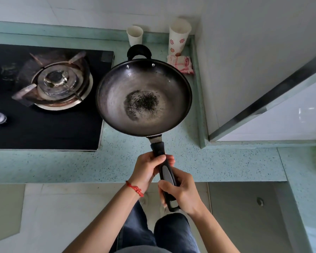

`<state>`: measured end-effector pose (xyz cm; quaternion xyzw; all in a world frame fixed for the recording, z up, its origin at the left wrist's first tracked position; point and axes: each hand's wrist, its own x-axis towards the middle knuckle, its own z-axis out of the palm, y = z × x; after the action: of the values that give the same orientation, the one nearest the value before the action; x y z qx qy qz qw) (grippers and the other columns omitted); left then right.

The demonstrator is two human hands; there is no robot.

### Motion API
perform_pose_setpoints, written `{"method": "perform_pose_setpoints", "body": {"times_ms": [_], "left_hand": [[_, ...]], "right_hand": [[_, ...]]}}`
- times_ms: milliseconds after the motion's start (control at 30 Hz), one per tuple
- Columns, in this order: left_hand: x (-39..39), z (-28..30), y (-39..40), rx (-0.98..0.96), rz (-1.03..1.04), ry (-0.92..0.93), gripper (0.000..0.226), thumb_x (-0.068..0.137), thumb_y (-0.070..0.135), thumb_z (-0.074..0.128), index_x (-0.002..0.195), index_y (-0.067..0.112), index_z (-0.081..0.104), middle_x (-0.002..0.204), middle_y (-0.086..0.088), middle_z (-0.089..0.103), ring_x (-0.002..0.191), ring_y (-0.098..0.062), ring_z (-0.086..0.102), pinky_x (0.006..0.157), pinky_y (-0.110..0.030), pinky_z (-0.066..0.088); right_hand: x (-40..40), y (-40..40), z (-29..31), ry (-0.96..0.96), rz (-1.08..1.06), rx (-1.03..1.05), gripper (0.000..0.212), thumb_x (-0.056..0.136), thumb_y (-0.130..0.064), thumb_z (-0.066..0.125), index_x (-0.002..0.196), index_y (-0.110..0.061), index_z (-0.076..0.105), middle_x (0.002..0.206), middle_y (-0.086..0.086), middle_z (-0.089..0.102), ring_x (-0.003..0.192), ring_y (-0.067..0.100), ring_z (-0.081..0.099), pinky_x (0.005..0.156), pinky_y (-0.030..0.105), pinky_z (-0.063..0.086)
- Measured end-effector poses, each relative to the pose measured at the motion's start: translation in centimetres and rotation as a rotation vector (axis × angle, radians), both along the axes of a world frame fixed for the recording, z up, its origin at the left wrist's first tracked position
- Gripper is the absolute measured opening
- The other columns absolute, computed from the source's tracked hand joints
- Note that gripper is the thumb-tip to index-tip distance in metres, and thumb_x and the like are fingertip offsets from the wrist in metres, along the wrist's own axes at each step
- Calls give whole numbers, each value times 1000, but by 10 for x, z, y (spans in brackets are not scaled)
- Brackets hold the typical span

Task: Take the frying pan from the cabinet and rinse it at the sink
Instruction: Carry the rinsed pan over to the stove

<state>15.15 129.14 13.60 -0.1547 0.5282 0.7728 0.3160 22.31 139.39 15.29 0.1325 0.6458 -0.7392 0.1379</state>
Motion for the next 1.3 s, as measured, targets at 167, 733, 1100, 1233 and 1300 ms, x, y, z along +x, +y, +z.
{"method": "perform_pose_setpoints", "body": {"times_ms": [167,733,1100,1233,1300], "left_hand": [[-13,-7,16,0,16,-2,21,84,-4,49,75,1,68,65,-6,72,64,-18,68,63,-24,56],[-38,-25,75,-121,70,59,13,83,9,58,73,3,64,70,-8,69,68,-19,66,67,-28,58],[-42,-23,92,-189,39,60,18,84,14,60,68,6,59,72,-12,63,75,-28,65,75,-37,58],[-46,-17,85,-333,-118,136,26,85,25,59,65,9,55,71,-12,65,71,-29,67,74,-41,58],[-46,-15,79,-417,-216,200,25,85,30,57,71,9,56,71,-10,65,72,-27,67,76,-44,57]], "right_hand": [[-15,20,-9,-44,29,7,13,76,-5,60,70,-1,49,51,9,57,35,24,49,42,28,43],[-51,99,-12,-140,44,84,12,81,1,64,90,8,60,62,15,62,42,25,56,43,29,49],[-54,117,-10,-130,0,148,11,81,2,64,91,5,63,61,10,64,44,22,59,43,28,50],[-51,114,-5,-125,-12,254,8,82,-3,65,86,-10,66,63,5,67,52,18,64,51,26,52],[-49,110,-2,-134,-36,334,6,82,-7,65,87,-10,66,65,8,67,54,18,61,53,27,48]]}}
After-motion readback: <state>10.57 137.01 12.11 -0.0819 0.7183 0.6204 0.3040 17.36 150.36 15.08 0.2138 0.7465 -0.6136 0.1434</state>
